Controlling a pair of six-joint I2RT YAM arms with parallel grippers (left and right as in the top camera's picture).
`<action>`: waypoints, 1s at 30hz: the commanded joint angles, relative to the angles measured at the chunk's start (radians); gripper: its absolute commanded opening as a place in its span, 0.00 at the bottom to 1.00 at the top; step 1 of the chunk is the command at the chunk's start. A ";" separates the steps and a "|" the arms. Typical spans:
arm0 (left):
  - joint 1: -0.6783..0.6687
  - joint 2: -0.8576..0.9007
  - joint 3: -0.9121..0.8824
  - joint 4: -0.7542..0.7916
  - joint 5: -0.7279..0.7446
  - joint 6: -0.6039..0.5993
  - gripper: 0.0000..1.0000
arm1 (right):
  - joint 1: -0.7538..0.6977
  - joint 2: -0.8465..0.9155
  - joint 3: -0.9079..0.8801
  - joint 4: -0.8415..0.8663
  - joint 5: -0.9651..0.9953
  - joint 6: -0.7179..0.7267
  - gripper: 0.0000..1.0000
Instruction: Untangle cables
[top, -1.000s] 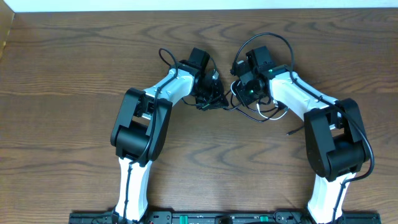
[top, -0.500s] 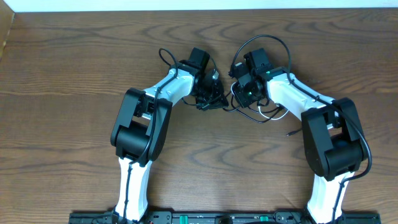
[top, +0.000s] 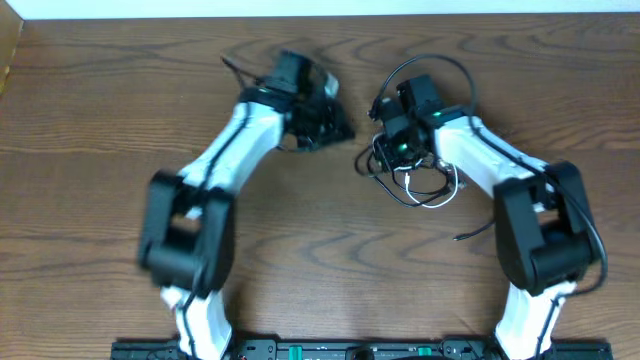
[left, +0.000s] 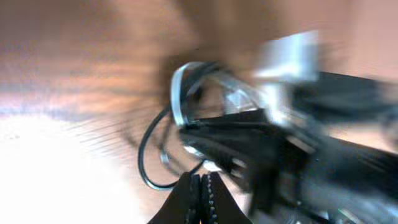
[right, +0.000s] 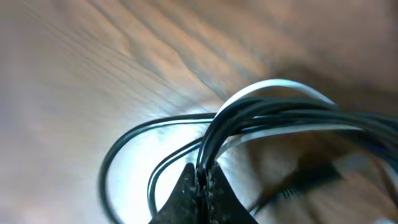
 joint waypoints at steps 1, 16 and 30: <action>0.018 -0.181 0.004 -0.004 -0.001 0.075 0.08 | -0.062 -0.188 0.011 -0.006 -0.167 0.130 0.01; -0.016 -0.283 0.003 -0.045 0.010 0.130 0.30 | -0.168 -0.358 0.011 -0.097 -0.385 0.145 0.01; -0.169 -0.216 0.003 0.080 -0.034 0.117 0.36 | -0.168 -0.358 0.011 -0.129 -0.384 0.182 0.01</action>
